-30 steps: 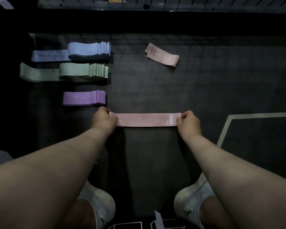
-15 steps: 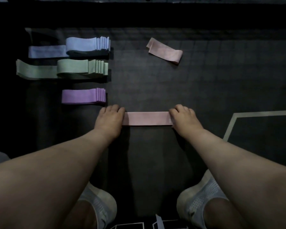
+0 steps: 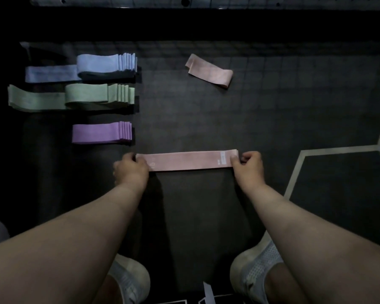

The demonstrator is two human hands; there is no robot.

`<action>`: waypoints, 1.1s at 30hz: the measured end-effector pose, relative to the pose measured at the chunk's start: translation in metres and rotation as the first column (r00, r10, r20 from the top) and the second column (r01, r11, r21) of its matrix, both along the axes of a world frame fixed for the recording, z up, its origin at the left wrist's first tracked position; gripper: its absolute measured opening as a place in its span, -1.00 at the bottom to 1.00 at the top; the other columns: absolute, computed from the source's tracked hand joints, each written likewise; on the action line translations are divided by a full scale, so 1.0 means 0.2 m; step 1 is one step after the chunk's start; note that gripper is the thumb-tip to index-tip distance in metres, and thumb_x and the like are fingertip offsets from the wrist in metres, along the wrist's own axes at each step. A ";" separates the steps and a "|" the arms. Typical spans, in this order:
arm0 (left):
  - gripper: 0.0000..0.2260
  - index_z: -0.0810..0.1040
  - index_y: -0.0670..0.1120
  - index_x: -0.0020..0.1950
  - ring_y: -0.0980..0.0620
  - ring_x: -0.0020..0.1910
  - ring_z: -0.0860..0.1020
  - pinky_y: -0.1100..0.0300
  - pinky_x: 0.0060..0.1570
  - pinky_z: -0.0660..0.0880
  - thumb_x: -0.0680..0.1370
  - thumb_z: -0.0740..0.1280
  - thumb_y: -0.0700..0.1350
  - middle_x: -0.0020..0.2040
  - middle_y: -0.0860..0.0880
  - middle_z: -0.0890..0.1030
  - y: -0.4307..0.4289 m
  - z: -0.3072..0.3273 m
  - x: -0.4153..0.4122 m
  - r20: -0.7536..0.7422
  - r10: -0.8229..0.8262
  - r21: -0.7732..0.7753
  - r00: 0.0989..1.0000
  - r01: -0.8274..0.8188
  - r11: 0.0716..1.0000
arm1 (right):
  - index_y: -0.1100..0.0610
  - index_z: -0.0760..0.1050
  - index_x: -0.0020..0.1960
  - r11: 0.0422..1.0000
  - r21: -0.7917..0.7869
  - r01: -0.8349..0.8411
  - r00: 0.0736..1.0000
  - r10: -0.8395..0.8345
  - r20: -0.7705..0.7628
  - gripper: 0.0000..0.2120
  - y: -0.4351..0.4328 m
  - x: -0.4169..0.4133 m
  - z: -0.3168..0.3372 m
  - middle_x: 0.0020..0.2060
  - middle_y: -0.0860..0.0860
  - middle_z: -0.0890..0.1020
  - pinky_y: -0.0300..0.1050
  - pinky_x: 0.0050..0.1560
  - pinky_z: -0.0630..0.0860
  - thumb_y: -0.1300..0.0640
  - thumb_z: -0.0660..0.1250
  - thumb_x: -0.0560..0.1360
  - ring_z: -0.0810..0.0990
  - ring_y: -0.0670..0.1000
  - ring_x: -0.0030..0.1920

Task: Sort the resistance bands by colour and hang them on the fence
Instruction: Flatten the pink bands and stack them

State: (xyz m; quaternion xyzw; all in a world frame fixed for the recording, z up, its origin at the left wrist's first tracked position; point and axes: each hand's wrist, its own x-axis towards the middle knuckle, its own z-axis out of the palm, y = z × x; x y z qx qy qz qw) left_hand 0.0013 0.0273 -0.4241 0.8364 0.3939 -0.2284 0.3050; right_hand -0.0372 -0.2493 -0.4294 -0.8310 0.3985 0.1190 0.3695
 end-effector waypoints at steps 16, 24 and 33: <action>-0.77 0.57 -0.13 0.21 -0.14 0.17 0.57 0.09 0.14 0.45 0.60 0.34 -0.08 0.19 -0.14 0.61 -0.01 0.01 0.01 0.058 0.078 -0.028 0.995 -0.077 0.997 | 0.06 0.38 0.03 0.999 -0.039 -0.011 0.999 0.009 -0.044 -0.82 0.00 0.03 -0.06 0.08 0.12 0.59 -0.08 0.08 0.51 0.12 0.38 0.53 0.59 0.09 0.02; -0.40 0.36 -0.06 0.45 -0.17 0.43 0.29 -0.02 0.41 0.22 0.45 0.40 0.08 0.44 -0.14 0.33 0.04 0.03 -0.01 0.080 -0.689 0.350 0.720 0.627 0.696 | 0.09 0.30 0.43 0.712 -0.397 -0.579 0.808 0.567 -0.161 -0.34 0.01 0.02 0.04 0.41 0.09 0.26 0.07 0.45 0.06 -0.08 0.40 0.40 0.22 0.12 0.45; -0.63 0.43 0.04 0.35 -0.09 0.26 0.42 0.06 0.23 0.31 0.55 0.29 0.04 0.26 -0.05 0.43 0.04 -0.01 0.07 -0.076 -0.962 0.330 0.263 0.917 0.225 | -0.01 0.29 0.46 0.220 -0.285 -0.933 0.326 0.852 -0.409 -0.52 0.02 0.16 0.04 0.35 0.05 0.35 0.07 0.40 0.13 -0.03 0.26 0.57 0.35 0.10 0.37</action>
